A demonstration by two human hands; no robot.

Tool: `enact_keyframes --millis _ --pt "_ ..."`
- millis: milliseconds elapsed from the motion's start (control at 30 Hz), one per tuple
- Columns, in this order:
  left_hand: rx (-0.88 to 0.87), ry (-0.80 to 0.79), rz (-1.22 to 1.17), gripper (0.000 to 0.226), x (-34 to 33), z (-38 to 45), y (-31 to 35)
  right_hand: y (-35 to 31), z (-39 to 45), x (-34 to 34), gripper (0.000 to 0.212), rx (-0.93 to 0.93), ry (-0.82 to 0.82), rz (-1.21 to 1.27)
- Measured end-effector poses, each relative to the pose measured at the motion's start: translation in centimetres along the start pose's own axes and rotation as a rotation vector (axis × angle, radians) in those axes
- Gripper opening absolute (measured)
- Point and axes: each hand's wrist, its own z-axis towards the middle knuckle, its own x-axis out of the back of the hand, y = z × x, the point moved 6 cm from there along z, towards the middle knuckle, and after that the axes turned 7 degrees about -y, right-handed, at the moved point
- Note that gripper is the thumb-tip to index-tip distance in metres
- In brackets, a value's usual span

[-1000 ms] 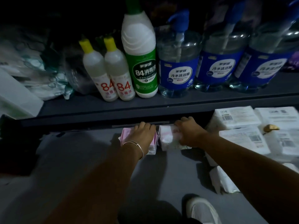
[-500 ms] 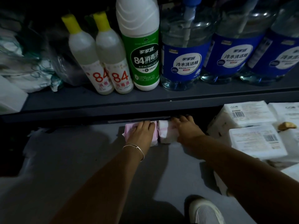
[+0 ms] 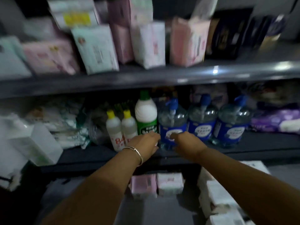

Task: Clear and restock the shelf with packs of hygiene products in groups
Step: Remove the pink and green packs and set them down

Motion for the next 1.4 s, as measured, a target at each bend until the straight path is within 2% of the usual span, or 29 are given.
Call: enact_keyframes --millis 133,300,433,567,667,767,900,1033,1167,1267,1400 --pt "-0.001 0.157 0.046 0.033 9.8 -2.1 0.9 -1.8 -2.8 9.7 0.029 0.005 0.188 -0.01" --pt "-0.041 0.33 0.051 0.03 19.3 -4.6 1.0 -4.2 -6.1 19.6 0.03 0.036 0.369 0.032" --pt "-0.047 0.406 0.051 0.033 24.2 -5.0 0.2 -5.0 -6.6 24.9 0.035 0.043 0.473 0.064" --pt "-0.018 0.491 0.062 0.037 27.4 -3.8 -1.2 -5.1 -4.7 27.4 0.037 0.102 0.535 0.135" --pt "0.017 0.551 0.172 0.041 29.0 -3.0 -3.2 -6.1 -1.9 28.8 0.053 0.102 0.572 0.059" --pt "0.131 0.594 0.291 0.051 30.0 -3.3 -6.0 -7.5 0.3 29.7 0.074 0.082 0.564 0.015" --pt "0.275 0.554 0.326 0.067 29.9 -3.7 -9.6 -8.6 2.5 29.7 0.093 0.017 0.423 0.005" --pt "0.298 0.41 0.312 0.07 29.0 -3.2 -11.6 -9.3 3.7 30.1 0.084 0.027 0.435 0.019" --pt "0.277 0.403 0.235 0.06 29.1 -2.7 -12.1 -9.4 4.5 29.8 0.084 0.065 0.458 0.154" --pt "0.27 0.386 0.187 0.057 29.2 -2.4 -12.3 -9.1 5.2 29.4 0.082 0.099 0.434 0.401" --pt "0.305 0.36 0.213 0.083 28.9 -2.1 -13.1 -9.5 6.3 27.6 0.091 0.168 0.351 0.705"
